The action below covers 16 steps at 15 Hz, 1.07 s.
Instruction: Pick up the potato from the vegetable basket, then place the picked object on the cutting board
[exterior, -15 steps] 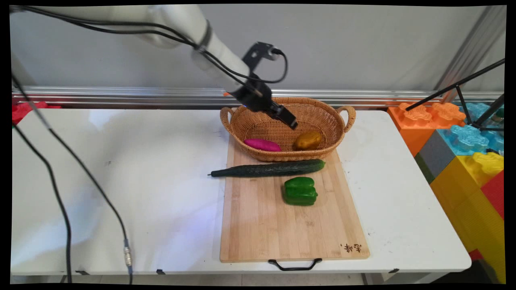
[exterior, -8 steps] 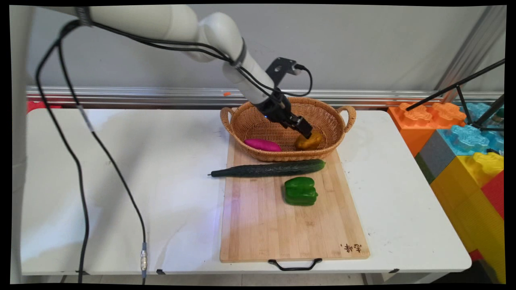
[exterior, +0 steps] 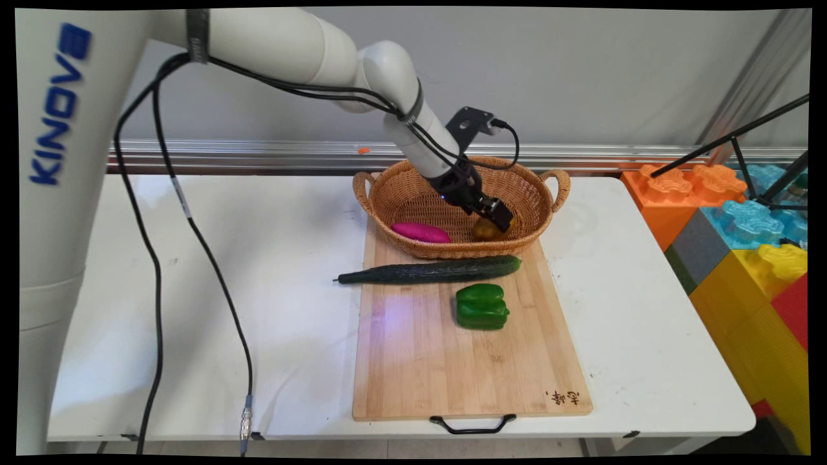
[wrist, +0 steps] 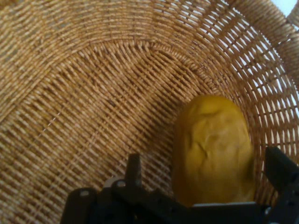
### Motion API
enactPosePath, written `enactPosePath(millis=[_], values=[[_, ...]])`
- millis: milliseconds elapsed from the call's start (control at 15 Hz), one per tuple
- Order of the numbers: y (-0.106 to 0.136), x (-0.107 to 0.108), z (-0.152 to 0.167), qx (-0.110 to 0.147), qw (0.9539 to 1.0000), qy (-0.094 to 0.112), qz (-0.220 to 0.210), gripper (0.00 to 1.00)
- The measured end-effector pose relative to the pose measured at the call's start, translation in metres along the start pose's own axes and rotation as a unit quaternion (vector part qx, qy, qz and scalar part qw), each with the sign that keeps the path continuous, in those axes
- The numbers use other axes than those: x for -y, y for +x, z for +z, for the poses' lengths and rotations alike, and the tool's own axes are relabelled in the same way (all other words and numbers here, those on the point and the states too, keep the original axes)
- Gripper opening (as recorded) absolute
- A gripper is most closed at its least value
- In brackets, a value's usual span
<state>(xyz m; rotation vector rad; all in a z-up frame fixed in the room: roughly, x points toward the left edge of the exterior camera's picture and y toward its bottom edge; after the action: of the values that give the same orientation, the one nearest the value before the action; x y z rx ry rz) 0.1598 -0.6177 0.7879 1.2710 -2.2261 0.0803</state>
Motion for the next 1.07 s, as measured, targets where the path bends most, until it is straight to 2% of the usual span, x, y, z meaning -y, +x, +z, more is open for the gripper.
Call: enactPosePath(millis=[200,267,667,1067], values=[[0.001,-0.002,0.009,0.004,1.0,0.002,0.006,1.0],[0.002,-0.002,0.011,0.005,1.0,0.003,0.008,0.0],[0.01,-0.013,0.004,-0.002,0.9995,0.01,0.031,0.0],[0.04,-0.054,-0.049,-0.046,0.9945,0.037,0.086,0.0]])
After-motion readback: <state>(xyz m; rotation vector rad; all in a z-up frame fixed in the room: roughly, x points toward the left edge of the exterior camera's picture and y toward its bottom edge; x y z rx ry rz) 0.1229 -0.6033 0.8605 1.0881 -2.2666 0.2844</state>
